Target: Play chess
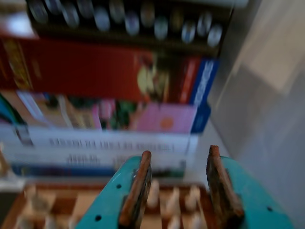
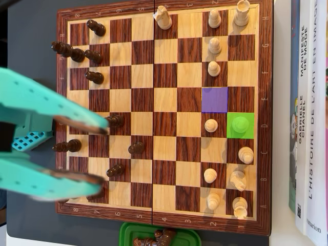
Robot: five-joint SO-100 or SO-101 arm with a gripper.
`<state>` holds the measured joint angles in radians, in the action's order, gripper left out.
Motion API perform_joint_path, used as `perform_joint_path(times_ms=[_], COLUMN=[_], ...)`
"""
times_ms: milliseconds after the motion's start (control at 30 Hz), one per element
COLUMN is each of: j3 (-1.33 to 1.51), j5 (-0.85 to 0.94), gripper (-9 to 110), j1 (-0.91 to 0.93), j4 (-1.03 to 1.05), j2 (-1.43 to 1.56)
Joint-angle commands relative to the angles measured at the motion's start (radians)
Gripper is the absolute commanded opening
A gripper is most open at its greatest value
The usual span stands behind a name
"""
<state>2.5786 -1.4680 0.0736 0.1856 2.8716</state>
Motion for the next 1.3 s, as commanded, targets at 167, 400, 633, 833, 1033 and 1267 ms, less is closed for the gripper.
perform_joint_path(times_ms=[167,400,633,833,1033,1267], j3=[0.166,0.276,0.402,0.482,0.526,0.578], j5=[-0.006,-0.006,-0.006,-0.006,-0.008,-0.008], gripper=[17,17,17,17,17,17], j1=[-0.005,-0.005,-0.003,-0.005,-0.005,-0.006], j4=[-0.350,-0.575,-0.765,-1.008,-1.218,-1.491], j2=[0.199,0.331,0.472,0.477,0.477,0.477])
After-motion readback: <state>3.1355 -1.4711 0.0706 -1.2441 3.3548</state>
